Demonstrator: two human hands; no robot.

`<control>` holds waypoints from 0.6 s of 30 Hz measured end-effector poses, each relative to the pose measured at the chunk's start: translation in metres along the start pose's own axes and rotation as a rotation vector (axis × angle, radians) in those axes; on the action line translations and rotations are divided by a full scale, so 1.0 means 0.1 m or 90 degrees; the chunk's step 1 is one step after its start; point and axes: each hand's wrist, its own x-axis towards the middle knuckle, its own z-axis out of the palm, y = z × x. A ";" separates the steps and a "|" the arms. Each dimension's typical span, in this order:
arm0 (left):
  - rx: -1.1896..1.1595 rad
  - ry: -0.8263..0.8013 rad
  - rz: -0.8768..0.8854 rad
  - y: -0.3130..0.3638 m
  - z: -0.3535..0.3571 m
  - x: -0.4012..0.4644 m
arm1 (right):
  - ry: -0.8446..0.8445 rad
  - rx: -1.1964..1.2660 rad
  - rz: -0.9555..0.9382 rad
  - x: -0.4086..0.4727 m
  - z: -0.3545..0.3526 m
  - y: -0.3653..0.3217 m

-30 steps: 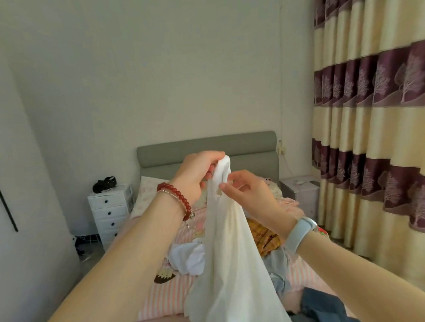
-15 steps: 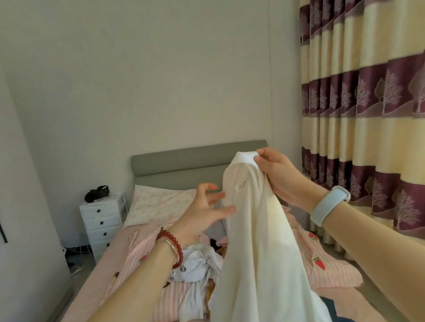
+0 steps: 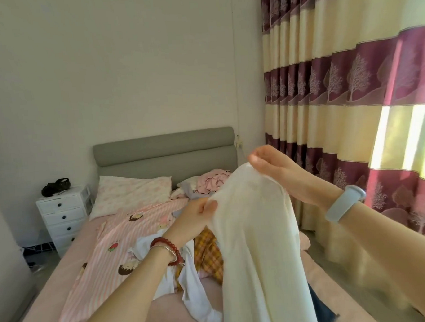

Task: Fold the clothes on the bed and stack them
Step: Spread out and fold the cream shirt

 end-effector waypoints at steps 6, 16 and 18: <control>0.198 0.161 0.066 0.51 -0.05 -0.52 | -0.041 -0.526 -0.094 -0.71 -0.23 0.35; -0.242 0.192 -0.098 1.60 0.25 -1.60 | 0.101 -0.691 -0.076 -1.66 -0.70 0.44; -0.290 0.239 -0.091 1.72 0.26 -1.74 | 0.188 -0.607 -0.071 -1.78 -0.75 0.34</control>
